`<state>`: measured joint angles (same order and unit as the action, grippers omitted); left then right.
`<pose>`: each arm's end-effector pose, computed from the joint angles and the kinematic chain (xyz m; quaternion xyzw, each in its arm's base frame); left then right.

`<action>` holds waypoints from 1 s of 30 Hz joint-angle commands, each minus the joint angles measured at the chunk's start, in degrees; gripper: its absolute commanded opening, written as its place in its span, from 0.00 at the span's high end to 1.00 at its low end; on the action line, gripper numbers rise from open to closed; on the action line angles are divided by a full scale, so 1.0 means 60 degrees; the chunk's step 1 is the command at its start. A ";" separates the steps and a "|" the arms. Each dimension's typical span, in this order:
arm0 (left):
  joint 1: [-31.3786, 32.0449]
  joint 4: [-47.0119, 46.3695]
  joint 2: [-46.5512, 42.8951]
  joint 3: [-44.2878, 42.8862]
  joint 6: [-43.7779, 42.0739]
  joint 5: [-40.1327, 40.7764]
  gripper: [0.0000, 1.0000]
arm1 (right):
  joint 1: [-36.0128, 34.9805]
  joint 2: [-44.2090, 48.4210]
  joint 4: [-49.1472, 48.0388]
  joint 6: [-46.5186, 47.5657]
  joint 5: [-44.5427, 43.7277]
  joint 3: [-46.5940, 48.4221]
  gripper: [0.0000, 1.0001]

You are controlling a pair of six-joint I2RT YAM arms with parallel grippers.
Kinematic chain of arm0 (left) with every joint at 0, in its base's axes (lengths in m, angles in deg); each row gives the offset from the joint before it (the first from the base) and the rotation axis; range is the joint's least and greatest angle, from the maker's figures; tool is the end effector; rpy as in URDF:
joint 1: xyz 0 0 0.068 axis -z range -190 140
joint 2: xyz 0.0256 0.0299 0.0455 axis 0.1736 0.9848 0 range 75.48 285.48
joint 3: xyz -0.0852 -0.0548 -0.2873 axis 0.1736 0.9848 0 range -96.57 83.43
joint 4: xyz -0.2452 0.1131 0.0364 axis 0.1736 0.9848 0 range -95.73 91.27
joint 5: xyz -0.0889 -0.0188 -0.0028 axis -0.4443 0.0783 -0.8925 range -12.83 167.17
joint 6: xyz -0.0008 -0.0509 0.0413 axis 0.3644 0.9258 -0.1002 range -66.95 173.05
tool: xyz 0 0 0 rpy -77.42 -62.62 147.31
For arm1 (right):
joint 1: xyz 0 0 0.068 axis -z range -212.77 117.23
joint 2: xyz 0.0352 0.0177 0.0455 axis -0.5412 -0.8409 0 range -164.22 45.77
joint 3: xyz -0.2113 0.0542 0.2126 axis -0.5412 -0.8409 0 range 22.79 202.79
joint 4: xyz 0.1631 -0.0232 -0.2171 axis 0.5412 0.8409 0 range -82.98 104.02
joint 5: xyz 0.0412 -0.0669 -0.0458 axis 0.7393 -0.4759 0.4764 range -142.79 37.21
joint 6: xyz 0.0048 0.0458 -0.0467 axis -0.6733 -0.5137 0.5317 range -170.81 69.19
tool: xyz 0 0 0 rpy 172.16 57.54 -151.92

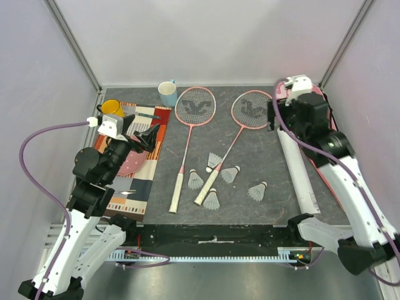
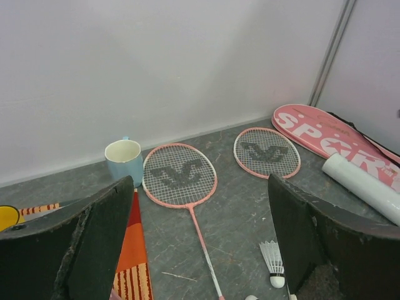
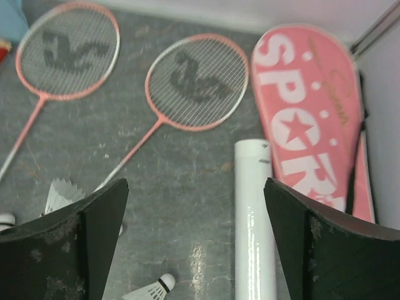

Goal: Pack up the badminton gear

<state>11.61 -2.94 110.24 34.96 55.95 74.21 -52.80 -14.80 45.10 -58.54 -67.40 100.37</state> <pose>0.1241 -0.0520 0.4256 0.1231 0.6247 -0.1797 0.7499 0.2091 0.0624 0.4598 -0.0161 0.8208 0.0329 0.5700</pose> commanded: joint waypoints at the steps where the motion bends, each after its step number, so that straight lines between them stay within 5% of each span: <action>1: -0.0041 -0.0435 0.0167 -0.0169 0.0029 -0.0517 0.07 | -0.0016 -0.1471 -0.0327 -0.0336 0.1275 -0.0304 0.02; 7: -0.0027 -0.0684 0.0256 -0.0096 0.0089 -0.0722 0.07 | -0.0016 -0.3831 -0.0443 -0.0704 0.2246 -0.0039 0.02; 12: 0.0076 -0.0699 0.0314 -0.0067 0.0088 -0.0752 0.07 | 0.0451 -0.4157 -0.1378 -0.0821 0.0239 -0.1063 0.03; 17: 0.0193 -0.0728 0.0300 -0.0081 0.0147 -0.1073 0.07 | 0.2412 -0.4113 -0.2099 -0.0881 0.1409 -0.2278 0.02; 30: 0.0237 -0.0816 0.0607 -0.0081 0.0411 -0.1572 0.07 | 0.3734 -0.5443 -0.2290 -0.0294 0.0720 -0.2633 0.02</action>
<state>12.66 -5.10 113.56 34.96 56.67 66.54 -32.28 -45.10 33.69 -62.58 -63.20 84.61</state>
